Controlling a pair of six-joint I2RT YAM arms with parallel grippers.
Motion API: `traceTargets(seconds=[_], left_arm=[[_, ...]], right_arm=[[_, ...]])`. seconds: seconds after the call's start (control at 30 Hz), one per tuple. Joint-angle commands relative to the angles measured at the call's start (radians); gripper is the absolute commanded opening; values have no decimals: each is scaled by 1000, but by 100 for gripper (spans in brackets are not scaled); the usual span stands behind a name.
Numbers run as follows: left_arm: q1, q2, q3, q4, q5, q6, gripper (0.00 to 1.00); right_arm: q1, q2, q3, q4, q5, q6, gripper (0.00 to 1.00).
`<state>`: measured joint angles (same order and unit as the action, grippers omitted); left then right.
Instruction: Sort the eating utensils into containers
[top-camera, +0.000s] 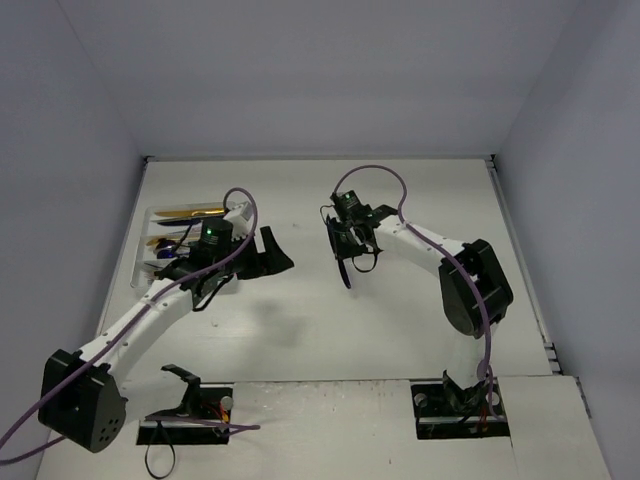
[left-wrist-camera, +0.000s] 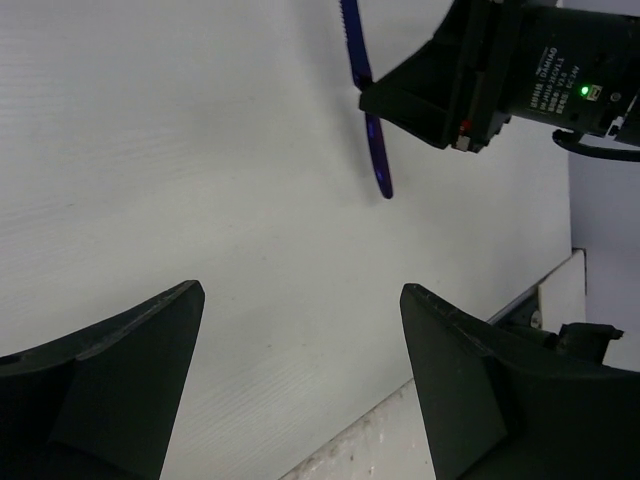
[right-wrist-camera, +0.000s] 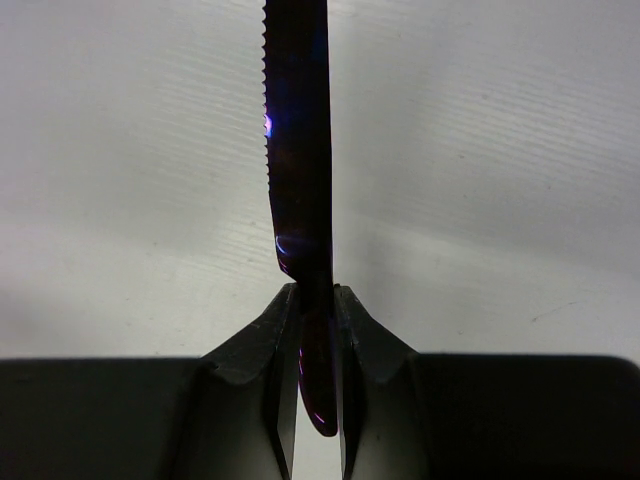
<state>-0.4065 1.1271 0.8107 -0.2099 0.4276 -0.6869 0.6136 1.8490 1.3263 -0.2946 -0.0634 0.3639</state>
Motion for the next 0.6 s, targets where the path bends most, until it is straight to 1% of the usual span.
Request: traceTargets(seconds=[0.0, 0.2, 0.4, 0.57], left_arm=[[-96, 71, 15, 248, 15, -47, 77], [-201, 200, 70, 291, -3, -6, 74], [-232, 263, 110, 332, -11, -24, 69], [-238, 269, 113, 366, -21, -38, 65]], right_arm=[[27, -107, 82, 8, -57, 75, 0], [34, -150, 114, 6, -97, 139, 0], [37, -190, 119, 8, -110, 175, 0], [38, -206, 113, 8, -118, 191, 0]])
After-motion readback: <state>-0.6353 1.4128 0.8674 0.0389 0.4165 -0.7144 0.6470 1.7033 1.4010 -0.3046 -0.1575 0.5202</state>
